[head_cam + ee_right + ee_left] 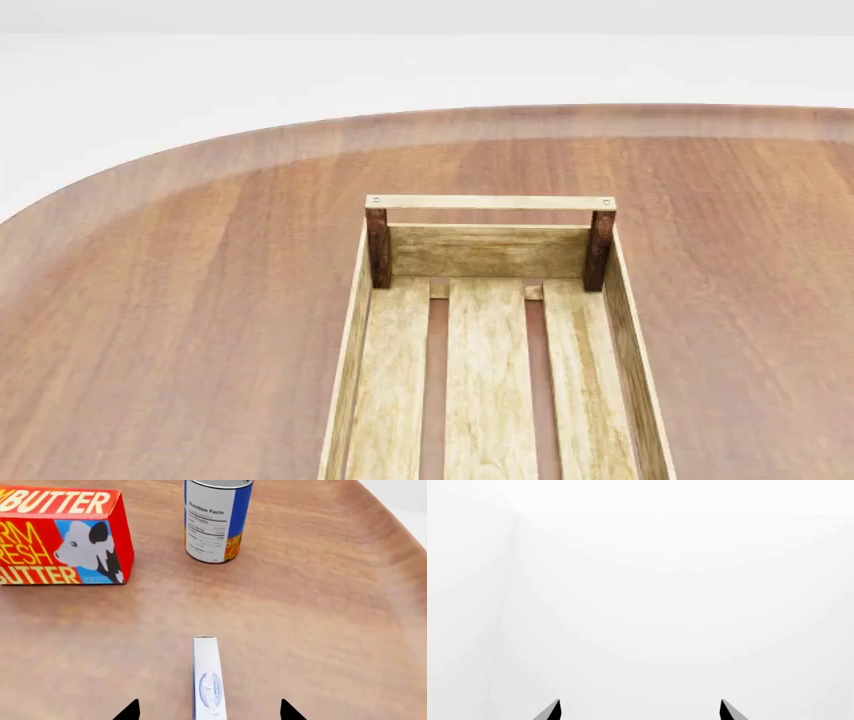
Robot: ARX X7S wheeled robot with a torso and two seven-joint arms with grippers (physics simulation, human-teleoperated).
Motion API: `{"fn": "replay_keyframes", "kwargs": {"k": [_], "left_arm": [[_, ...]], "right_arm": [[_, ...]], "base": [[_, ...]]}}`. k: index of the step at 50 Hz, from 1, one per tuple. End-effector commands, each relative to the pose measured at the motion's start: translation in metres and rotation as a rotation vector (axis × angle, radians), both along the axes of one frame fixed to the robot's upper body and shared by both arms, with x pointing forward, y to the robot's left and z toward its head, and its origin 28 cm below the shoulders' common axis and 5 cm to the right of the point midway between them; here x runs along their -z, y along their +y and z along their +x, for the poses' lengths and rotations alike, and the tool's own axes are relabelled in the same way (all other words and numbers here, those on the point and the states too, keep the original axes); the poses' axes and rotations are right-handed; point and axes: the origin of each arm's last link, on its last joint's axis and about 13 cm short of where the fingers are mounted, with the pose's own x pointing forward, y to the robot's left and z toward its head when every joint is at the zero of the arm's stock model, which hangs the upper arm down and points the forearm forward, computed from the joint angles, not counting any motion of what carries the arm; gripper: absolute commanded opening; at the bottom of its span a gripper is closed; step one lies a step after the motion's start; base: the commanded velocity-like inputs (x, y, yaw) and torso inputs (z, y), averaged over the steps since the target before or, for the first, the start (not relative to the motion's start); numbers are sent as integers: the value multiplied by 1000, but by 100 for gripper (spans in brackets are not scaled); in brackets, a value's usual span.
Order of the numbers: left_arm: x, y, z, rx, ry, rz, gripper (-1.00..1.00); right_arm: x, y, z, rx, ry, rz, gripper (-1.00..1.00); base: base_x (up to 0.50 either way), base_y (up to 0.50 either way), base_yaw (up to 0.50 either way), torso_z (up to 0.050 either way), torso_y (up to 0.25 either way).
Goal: Pick up the cream cheese and put it in the tray.
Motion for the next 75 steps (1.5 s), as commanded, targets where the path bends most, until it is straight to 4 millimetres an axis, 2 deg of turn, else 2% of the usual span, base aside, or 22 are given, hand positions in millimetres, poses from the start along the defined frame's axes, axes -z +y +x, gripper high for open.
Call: {"fn": "replay_keyframes", "kwargs": {"k": [1,75], "left_arm": [[0,0,0,-1,1,1,100],[1,-1,1,-4,11,5,100]], "right_arm": [[5,-2,2,4,12,10,100],[28,-11,7,-3,79,83,100]], "base": [[0,0,0,0,0],[0,0,0,0,0]]}}
